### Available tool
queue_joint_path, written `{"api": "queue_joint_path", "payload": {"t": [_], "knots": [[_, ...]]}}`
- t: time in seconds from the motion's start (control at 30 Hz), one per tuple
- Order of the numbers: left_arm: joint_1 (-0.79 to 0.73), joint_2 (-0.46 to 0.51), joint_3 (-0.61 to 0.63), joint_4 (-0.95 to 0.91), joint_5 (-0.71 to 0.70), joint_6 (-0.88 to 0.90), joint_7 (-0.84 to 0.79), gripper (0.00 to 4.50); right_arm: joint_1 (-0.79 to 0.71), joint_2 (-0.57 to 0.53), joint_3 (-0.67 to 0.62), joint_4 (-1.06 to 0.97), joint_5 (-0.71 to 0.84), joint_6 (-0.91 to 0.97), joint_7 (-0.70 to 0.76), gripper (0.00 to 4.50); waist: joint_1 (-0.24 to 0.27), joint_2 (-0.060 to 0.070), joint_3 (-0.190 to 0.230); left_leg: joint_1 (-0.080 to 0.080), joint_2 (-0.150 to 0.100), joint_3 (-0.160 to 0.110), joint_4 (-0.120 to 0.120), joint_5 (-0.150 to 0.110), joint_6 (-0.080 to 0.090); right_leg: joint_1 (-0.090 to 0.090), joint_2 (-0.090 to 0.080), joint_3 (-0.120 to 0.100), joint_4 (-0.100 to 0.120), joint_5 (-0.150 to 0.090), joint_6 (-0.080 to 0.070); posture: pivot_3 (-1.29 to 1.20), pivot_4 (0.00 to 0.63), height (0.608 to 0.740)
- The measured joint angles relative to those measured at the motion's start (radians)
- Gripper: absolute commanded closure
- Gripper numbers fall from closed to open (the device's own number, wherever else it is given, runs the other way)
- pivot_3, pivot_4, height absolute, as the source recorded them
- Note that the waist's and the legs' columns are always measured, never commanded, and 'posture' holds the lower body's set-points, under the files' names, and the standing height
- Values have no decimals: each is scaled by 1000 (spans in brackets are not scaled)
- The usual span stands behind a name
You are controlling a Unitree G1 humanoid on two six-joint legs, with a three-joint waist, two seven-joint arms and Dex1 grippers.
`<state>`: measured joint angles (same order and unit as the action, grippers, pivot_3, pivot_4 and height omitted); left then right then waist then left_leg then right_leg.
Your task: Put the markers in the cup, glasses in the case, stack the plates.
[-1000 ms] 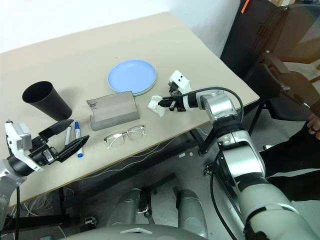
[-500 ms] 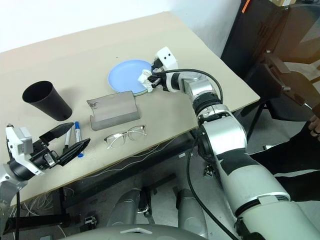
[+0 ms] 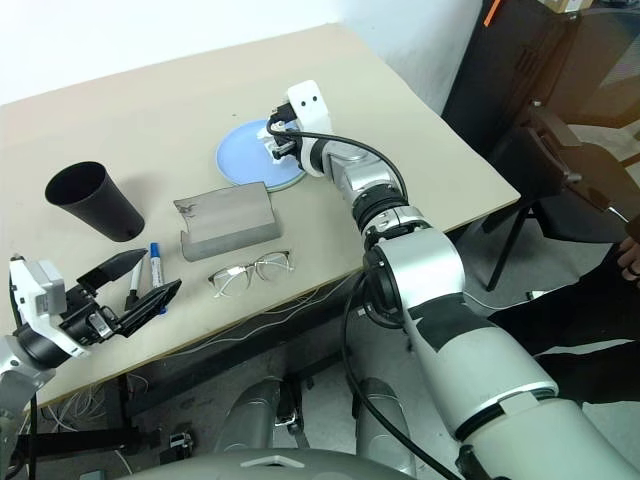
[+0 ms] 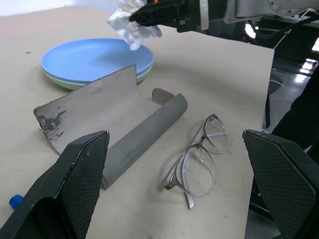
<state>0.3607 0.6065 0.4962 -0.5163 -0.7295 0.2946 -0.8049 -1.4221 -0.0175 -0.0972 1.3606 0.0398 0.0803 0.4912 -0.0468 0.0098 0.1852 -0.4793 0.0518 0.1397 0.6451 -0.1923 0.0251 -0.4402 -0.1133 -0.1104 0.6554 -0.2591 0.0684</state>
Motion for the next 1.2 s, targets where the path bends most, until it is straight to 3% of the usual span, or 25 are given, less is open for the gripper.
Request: {"api": "queue_joint_path", "payload": {"t": [0.27,0.5,0.63,0.83,0.97,1.2], "knots": [[10,-8,0,-1,1,-6,0,0,-3,19,-8,1,-29,-1,-3,36,0,0,0,0,0,0,0,0,0,0,0,0,0,0,-1,0,150,712],[13,-10,18,6,-1,-17,-18,0,-36,-3,-10,0,-35,0,66,36,0,0,0,0,0,0,0,0,0,0,0,0,0,-1,-2,0,150,712],[-15,0,37,34,-1,-23,-29,0,-43,-37,-27,-14,-12,9,222,36,1,0,0,0,0,0,0,0,0,0,0,0,0,-1,-1,0,150,712],[-38,19,44,54,-1,-22,-47,0,-56,-112,-16,-125,49,172,528,36,1,0,0,0,0,0,0,0,0,0,0,0,0,0,1,0,150,712],[-65,27,47,66,-1,-16,-43,0,-14,-130,94,-288,38,295,699,36,-1,-1,0,0,1,0,0,0,0,0,0,0,0,0,0,0,150,712],[-59,44,47,78,1,8,-40,0,202,-151,325,-591,13,520,887,36,2,-1,0,-1,0,0,-1,0,0,-2,-3,0,0,-1,-1,0,150,712]]}}
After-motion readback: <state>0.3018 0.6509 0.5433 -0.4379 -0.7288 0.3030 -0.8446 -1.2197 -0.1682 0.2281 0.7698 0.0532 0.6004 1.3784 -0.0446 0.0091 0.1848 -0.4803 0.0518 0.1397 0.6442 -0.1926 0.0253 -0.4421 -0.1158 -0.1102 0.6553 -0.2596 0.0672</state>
